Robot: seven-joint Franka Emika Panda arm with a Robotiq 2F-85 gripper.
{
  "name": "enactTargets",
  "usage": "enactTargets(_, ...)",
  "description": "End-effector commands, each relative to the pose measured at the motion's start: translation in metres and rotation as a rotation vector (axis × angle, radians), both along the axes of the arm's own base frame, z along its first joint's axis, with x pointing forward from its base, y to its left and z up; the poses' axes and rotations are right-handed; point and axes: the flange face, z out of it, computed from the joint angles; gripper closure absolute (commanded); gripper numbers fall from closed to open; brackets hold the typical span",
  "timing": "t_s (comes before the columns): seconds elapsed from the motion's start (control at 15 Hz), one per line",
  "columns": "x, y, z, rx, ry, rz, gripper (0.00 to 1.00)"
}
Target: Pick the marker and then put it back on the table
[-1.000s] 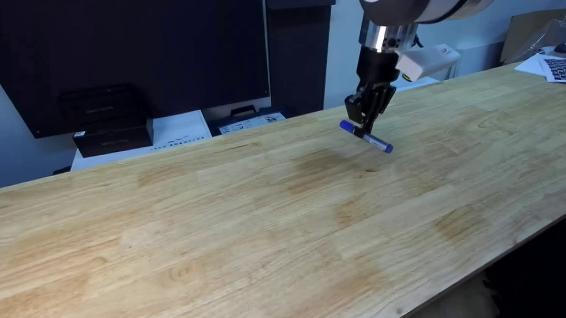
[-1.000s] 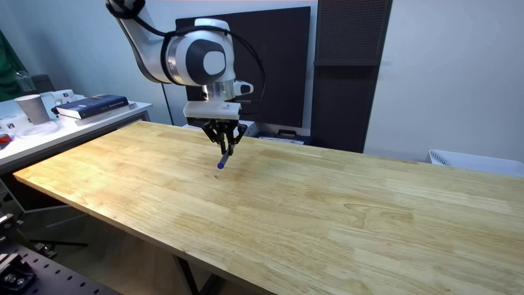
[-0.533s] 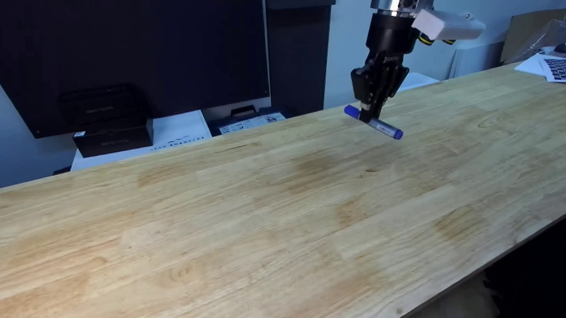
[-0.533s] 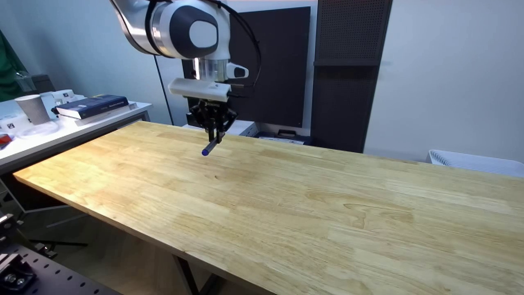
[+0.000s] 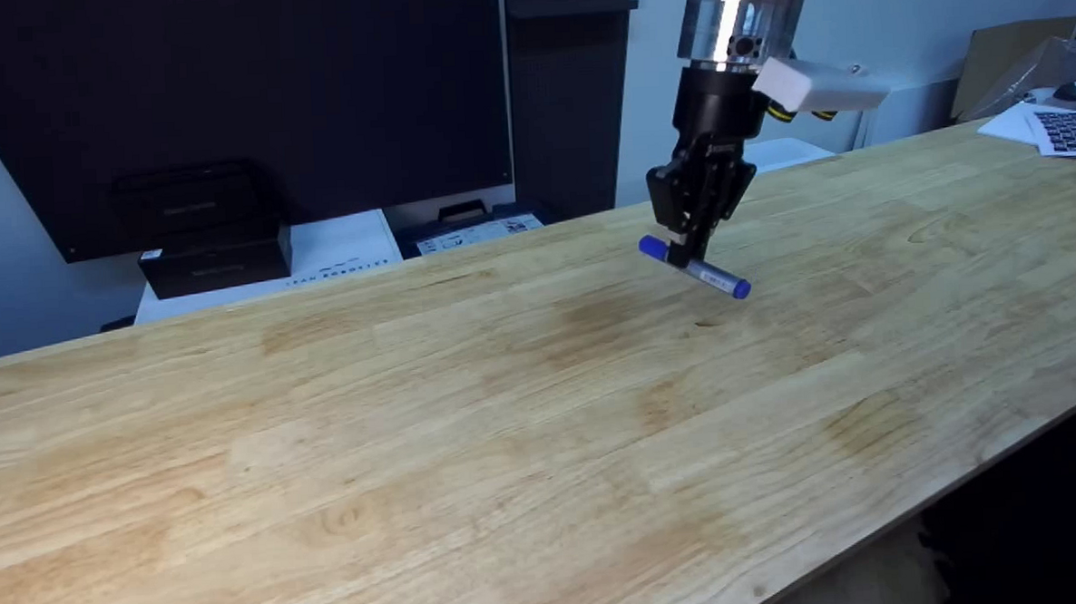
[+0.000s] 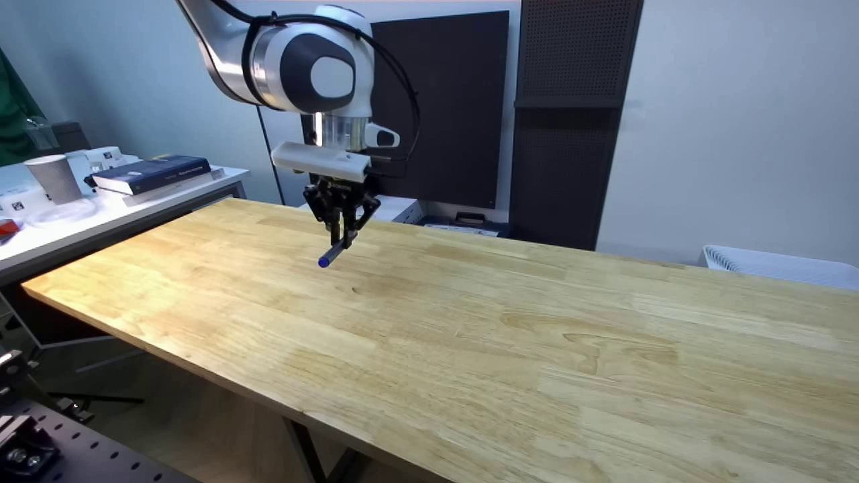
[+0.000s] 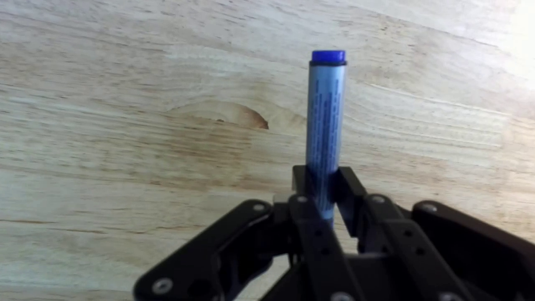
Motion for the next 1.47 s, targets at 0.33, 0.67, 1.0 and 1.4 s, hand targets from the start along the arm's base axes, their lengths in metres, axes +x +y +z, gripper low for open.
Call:
enactTargets(0.33,0.027,0.022,-0.049,-0.147,-0.067,0.03,0.95)
enactTargets(0.67,0.03,0.034,-0.056,-0.125,-0.064,0.037,0.49)
enactTargets(1.0,0.03,0.037,-0.049,-0.096,-0.06,0.033,0.15)
enactTargets(1.4,0.019,0.049,-0.027,-0.043,0.032,0.022,0.0)
